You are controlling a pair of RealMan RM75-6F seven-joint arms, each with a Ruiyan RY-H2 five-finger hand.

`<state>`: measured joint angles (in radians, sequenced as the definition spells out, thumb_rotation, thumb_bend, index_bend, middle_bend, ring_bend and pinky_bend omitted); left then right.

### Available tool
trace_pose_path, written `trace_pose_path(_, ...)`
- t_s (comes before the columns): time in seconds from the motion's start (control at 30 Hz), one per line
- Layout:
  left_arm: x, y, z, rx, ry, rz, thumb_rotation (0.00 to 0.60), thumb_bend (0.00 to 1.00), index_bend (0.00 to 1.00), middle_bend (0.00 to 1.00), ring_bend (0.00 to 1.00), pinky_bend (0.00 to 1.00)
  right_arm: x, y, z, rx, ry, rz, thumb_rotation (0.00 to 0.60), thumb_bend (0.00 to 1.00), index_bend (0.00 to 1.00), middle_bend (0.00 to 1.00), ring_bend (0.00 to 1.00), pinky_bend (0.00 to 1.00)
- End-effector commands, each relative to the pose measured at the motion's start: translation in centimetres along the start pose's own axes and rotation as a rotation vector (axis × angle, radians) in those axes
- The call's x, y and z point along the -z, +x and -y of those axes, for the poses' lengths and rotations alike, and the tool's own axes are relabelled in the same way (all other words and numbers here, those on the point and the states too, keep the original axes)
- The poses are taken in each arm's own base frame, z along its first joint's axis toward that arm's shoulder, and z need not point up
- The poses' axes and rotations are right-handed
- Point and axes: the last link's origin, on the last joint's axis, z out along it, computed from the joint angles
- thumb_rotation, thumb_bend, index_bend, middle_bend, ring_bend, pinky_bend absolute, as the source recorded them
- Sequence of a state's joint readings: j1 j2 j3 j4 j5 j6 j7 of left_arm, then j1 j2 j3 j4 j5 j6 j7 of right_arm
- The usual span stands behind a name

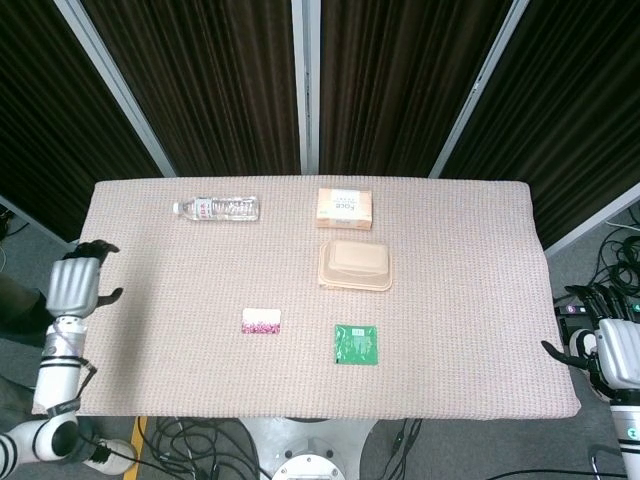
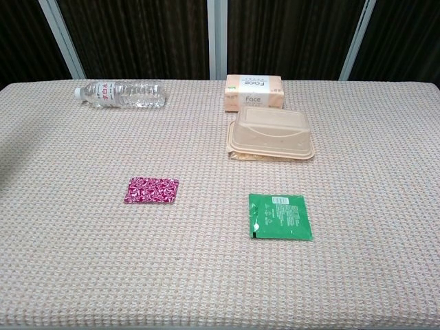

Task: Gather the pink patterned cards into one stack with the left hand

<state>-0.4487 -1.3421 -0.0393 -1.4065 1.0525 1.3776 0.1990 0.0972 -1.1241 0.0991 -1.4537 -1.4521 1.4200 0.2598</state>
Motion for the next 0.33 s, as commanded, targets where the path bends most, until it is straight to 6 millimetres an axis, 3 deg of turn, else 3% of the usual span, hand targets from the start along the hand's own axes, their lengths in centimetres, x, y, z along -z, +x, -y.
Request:
trace_pose_path(0.03, 3.6, 0.5, 3.0, -0.012, 0.051, -0.019, 0.6, 0.21, 0.36, 0.36, 0.26, 0.41, 0.3, 0.0, 0.1, 0.001, 0.002, -0.006, 0.465, 0.06, 0.19, 0.17, 0.07, 0.06)
trace_pose_path(0.33, 9.2, 0.9, 4.2, -0.047, 0.056, -0.021, 0.6, 0.21, 0.36, 0.36, 0.26, 0.37, 1.7, 0.5, 0.1, 0.015, -0.002, -0.027, 0.462, 0.06, 0.19, 0.17, 0.07, 0.06)
